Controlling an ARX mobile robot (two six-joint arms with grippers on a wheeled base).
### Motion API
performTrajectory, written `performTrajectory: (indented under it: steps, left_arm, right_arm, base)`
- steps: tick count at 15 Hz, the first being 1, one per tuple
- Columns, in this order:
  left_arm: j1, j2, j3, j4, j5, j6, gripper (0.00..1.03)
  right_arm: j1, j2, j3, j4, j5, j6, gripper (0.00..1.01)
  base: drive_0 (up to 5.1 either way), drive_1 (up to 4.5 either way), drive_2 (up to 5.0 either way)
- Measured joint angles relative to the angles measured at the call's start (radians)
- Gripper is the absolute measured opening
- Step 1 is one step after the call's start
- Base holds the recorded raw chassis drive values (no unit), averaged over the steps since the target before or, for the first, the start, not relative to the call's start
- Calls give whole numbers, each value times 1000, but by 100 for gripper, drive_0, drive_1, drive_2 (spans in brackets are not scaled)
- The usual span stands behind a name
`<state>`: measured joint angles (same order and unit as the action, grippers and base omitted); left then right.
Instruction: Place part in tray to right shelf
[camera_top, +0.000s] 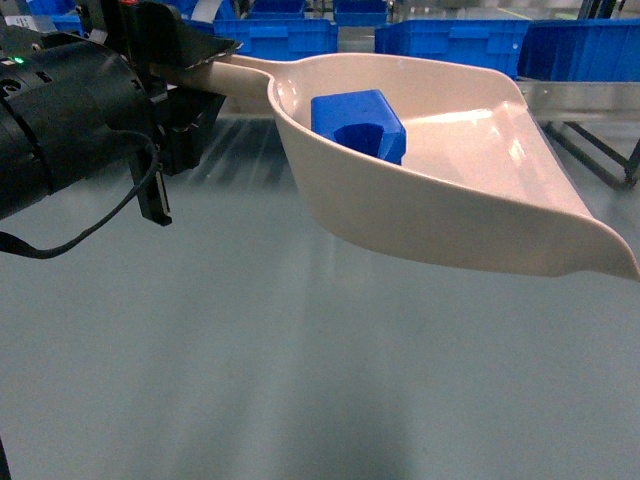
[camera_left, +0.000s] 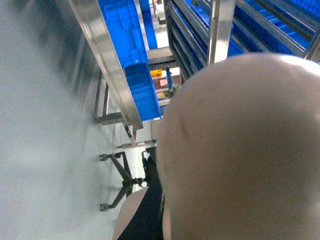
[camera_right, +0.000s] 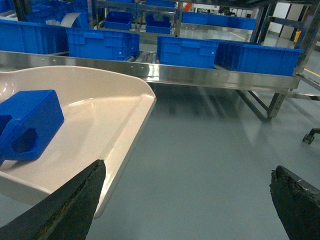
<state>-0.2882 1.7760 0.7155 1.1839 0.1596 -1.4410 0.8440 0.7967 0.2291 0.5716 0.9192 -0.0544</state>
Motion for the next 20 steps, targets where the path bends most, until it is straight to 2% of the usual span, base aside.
performTrajectory:
  steps: [2,11,20]
  left_arm:
    - [0,0,0,1,0,0,16]
    - [2,0,0,2,0,0,16]
    - [-3,0,0,-2,0,0,16]
  right_arm:
    - [0,0,0,1,0,0,98]
    - [0,0,0,1,-2,0,98]
    - [0,0,0,-2,1,0,98]
  base:
    - [0,0,0]
    - [275,190,-504]
    - [13,421,-394]
